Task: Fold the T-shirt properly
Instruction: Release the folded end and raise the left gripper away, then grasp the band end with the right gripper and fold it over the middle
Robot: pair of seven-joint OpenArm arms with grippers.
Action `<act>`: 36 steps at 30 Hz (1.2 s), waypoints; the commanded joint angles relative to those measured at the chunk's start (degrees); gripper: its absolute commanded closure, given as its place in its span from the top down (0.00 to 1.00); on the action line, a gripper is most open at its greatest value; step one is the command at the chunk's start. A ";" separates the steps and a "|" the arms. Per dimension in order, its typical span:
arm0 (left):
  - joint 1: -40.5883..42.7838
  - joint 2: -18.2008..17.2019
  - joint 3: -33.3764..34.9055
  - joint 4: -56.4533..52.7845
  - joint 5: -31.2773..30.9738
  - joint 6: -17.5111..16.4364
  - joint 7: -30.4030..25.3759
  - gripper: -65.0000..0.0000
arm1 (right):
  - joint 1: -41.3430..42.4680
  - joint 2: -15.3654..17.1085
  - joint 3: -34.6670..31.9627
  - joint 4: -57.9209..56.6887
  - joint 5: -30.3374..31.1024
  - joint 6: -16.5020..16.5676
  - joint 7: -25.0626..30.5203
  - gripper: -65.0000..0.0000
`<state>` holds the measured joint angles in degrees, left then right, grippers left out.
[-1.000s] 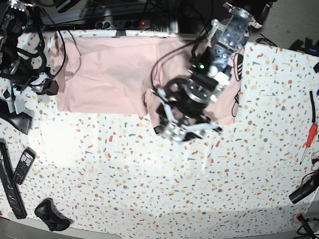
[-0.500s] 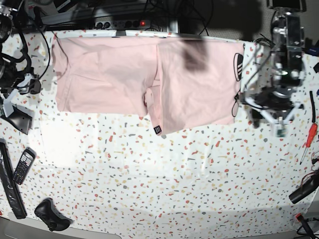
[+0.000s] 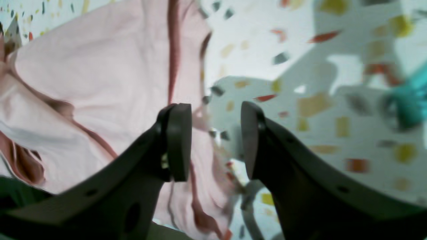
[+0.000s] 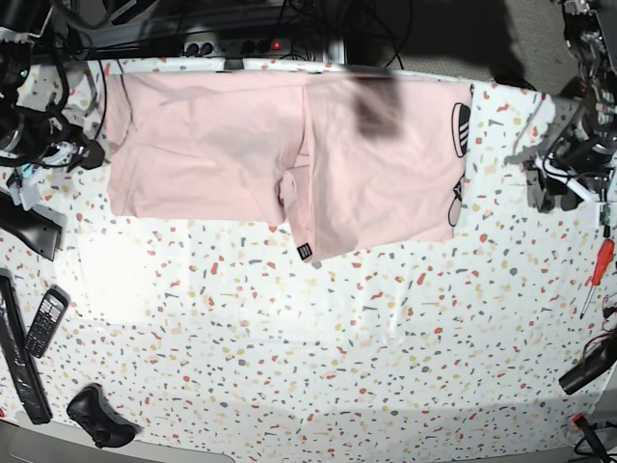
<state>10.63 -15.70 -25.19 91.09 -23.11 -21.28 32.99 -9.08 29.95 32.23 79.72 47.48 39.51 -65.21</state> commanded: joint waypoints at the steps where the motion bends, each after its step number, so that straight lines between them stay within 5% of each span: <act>1: -0.28 -0.70 -0.33 -0.17 -0.37 0.00 -1.31 0.39 | 0.52 1.14 -0.92 0.52 0.48 0.49 0.46 0.37; 15: -0.17 -0.70 -0.33 -3.43 -0.33 -0.02 -1.36 0.39 | 0.52 0.98 -18.82 0.39 1.20 -3.10 3.52 0.37; 18: -0.17 -0.72 -0.33 -3.43 -0.31 -0.02 -1.36 0.39 | 0.52 0.98 -20.37 0.39 1.16 -3.10 4.42 0.29; 24: -0.17 -0.70 -0.33 -3.43 0.13 -0.02 -1.33 0.39 | 0.85 0.02 -20.15 0.42 0.94 -3.08 5.38 0.00; 32: -0.09 -0.85 -0.33 -3.43 5.49 0.00 -1.29 0.39 | 2.75 0.22 -12.87 0.52 -0.68 -3.02 6.29 0.00; 36: 0.50 -1.55 -0.33 -3.43 4.66 0.00 -1.38 0.39 | 4.20 0.20 -7.76 1.14 4.46 -1.18 1.53 0.00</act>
<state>11.53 -16.27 -25.19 86.70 -18.06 -21.26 32.95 -5.69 29.04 24.10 79.75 51.03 37.80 -64.71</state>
